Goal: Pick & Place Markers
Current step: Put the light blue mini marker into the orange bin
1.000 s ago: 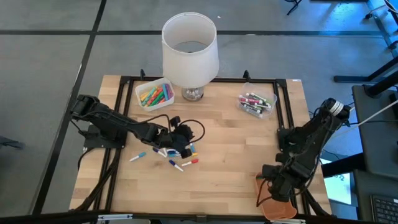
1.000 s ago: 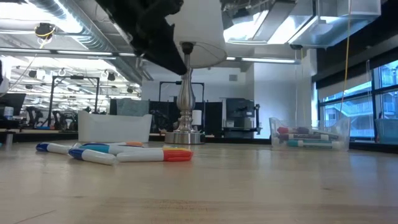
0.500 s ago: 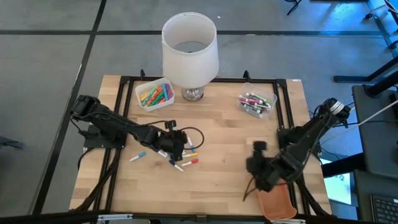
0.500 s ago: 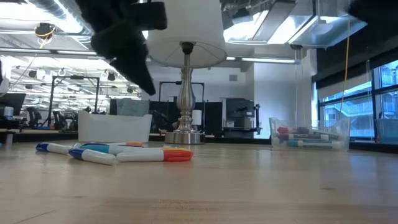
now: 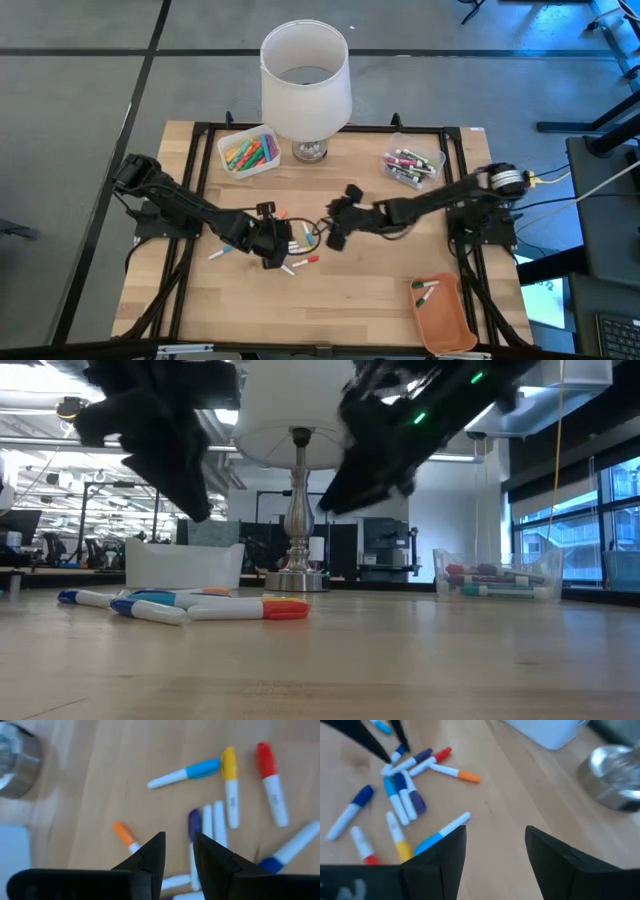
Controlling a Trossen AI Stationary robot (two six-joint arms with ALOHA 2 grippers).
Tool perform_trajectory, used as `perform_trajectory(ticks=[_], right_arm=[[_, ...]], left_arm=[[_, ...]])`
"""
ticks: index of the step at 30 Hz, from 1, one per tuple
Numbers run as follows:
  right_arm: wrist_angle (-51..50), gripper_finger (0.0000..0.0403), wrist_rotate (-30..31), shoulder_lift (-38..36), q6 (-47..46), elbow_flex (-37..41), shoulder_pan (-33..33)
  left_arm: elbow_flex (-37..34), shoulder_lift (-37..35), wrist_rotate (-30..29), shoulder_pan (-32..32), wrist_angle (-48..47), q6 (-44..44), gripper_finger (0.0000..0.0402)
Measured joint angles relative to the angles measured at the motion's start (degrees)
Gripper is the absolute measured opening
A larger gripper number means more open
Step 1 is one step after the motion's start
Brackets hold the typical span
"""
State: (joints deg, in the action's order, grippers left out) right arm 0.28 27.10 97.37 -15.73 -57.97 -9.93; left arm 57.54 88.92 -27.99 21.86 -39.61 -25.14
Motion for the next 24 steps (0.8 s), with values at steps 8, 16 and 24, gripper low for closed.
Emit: perform_trajectory(ticks=[8, 16, 24], right_arm=[[0.59, 0.0202, -4.35, 14.59, -0.51, -9.09, 2.56], [-2.7, 0.0202, -6.69, 20.82, -1.82, -14.96, 2.54], [-3.44, 0.0195, -12.02, 22.92, -2.09, -15.65, 2.54]], left_arm=[[0.0, 0.0, -7.29, 1.68, -7.43, -5.24, 0.0086], [0.0, 0.0, -7.92, 1.63, -8.36, -7.13, 0.0086], [0.0, 0.0, -8.52, 1.61, -8.33, -7.13, 0.0085]])
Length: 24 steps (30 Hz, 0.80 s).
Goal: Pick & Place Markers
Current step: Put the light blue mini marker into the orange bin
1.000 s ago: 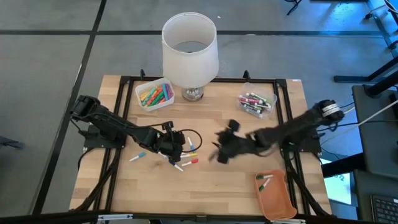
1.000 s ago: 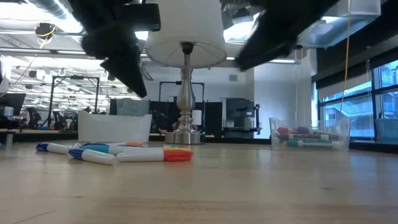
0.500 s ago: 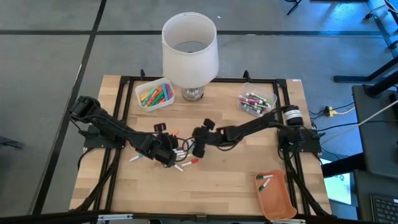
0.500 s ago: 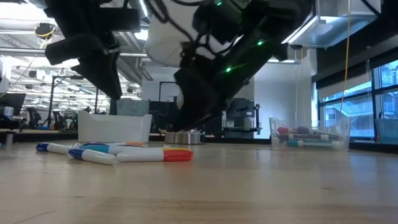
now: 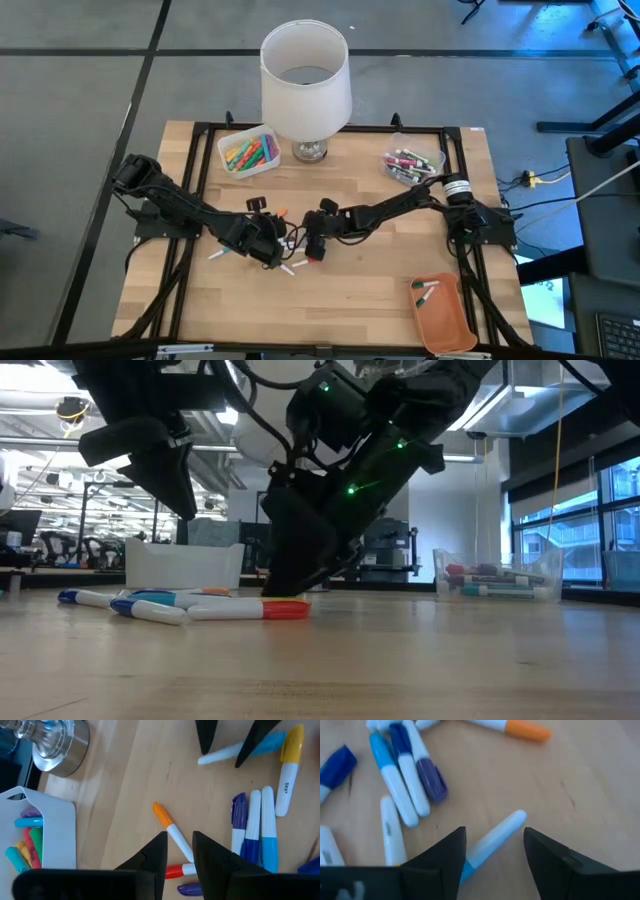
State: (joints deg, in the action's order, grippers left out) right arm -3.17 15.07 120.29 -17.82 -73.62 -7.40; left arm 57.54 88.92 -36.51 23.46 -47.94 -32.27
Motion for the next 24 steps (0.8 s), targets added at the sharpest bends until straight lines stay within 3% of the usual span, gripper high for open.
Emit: perform_trajectory(ticks=[6, 12, 17, 24], right_arm=[[-6.49, 0.0138, -0.01, -0.07, 0.07, -0.13, 0.68], [-12.76, 0.0042, -5.24, -0.02, 1.84, -0.09, 2.06], [-17.02, 0.0038, -12.83, -0.13, 3.49, -0.02, 2.89], [-28.91, 0.0038, -11.69, -6.72, 1.86, 0.32, 0.78]], left_arm=[[0.0, 0.0, 0.0, -0.86, 0.08, 0.64, 0.0084], [0.0, 0.0, 0.04, -1.93, 0.09, 0.95, 0.0082], [0.0, 0.0, 0.04, -2.27, 0.09, 1.37, 0.0081], [0.0, 0.0, -1.49, -2.5, 2.11, 5.58, 0.008]])
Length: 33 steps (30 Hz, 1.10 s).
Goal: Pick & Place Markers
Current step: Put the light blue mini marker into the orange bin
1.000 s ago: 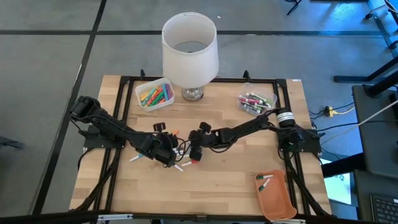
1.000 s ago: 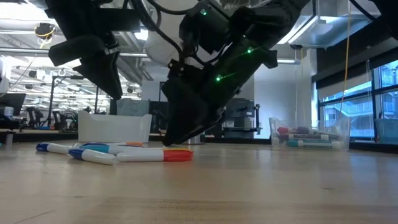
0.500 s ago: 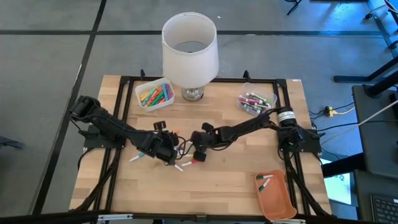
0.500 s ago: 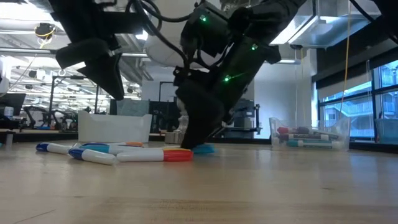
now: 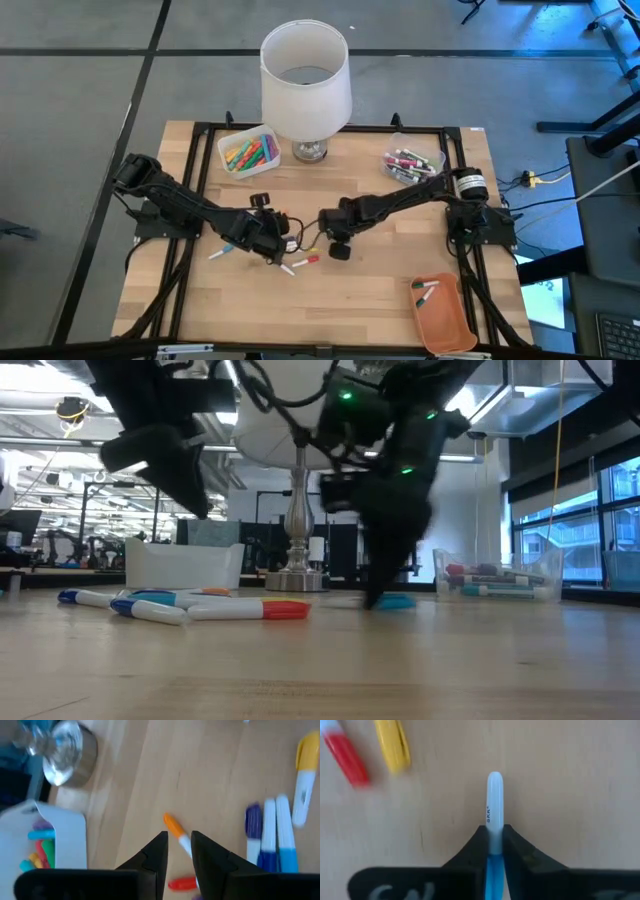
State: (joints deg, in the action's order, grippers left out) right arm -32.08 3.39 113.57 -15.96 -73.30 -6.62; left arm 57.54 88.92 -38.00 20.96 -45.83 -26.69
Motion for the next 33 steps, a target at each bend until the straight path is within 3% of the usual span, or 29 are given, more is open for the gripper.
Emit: perform_trajectory(ticks=[5, 9, 12, 16, 20, 27, 33], right_arm=[[-14.2, 0.0038, 2.26, -8.88, -6.8, 0.38, -5.83], [-28.59, 0.0038, 5.46, -16.08, -18.41, 0.25, -12.79], [-37.82, 0.0038, 4.4, -19.99, -29.78, 0.31, -19.09], [-46.1, 0.0038, 0.01, -23.0, -43.82, 0.24, -27.67], [-47.17, 0.0038, -2.81, -24.12, -53.83, 0.25, -36.37], [-36.03, 0.004, -4.58, -23.99, -63.63, 5.28, -48.67], [-36.47, 0.0123, -4.78, -23.99, -65.45, 8.48, -50.43]], left_arm=[[0.0, 0.0, -1.33, -1.82, 7.38, 6.6, 0.0074], [0.0, 0.0, -1.04, -3.61, 12.94, 11.61, 0.0073], [0.0, 0.0, -0.63, -5.02, 16.05, 14.02, 0.0072], [0.0, 0.0, 5.27, -6.68, 17.38, 16.86, 0.0072], [0.0, 0.0, 6.75, -7.56, 17.85, 19.42, 0.0072], [0.0, 0.0, -2.2, -9.21, 19.0, 20.49, 0.0072], [0.0, 0.0, -3.32, -10.66, 19.9, 20.49, 0.0072]])
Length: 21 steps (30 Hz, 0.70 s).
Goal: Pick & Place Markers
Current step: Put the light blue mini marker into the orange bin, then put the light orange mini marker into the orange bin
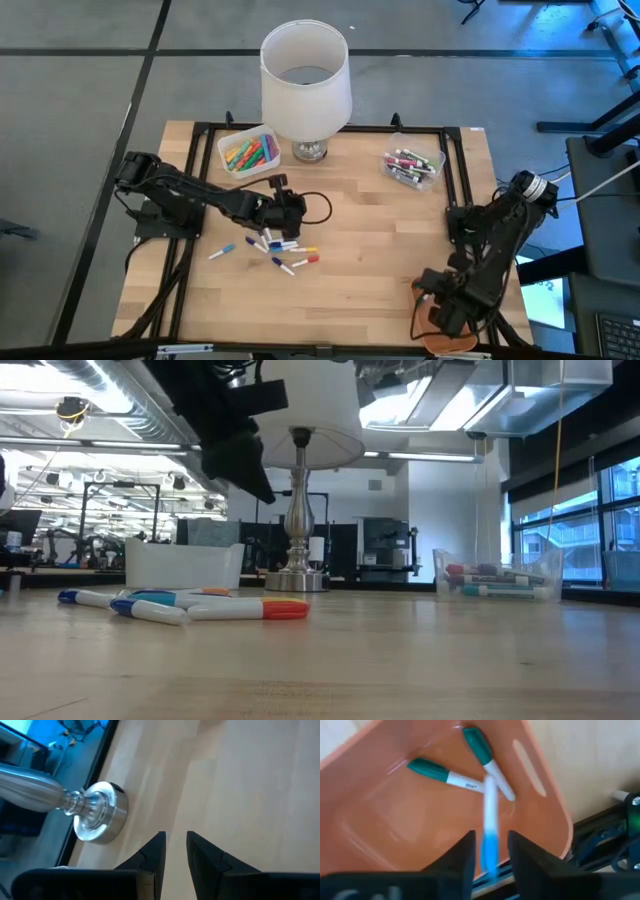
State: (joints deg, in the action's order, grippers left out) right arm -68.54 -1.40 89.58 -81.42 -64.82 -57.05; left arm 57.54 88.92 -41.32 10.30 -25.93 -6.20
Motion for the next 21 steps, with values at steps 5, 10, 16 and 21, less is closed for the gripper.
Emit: perform_trajectory(ticks=[5, 10, 16, 21], right_arm=[[0.45, 0.0178, 0.28, -0.02, 1.68, 0.02, 0.67], [1.57, 0.0191, 1.86, -0.02, 7.78, 0.02, 1.42], [8.68, 0.017, 7.26, -0.02, 18.25, -0.72, 3.02], [8.67, 0.0155, 9.7, -0.04, 24.01, -4.52, 3.44]], left_arm=[[0.0, 0.0, -0.61, -1.09, 1.0, -0.87, 0.0072], [0.0, 0.0, 3.14, -1.11, 0.0, -8.03, 0.0072], [-0.17, 0.0, 5.46, -1.17, -5.5, -22.21, 0.0072], [-4.88, 0.0, 5.71, -1.25, -4.81, -30.7, 0.0078]])
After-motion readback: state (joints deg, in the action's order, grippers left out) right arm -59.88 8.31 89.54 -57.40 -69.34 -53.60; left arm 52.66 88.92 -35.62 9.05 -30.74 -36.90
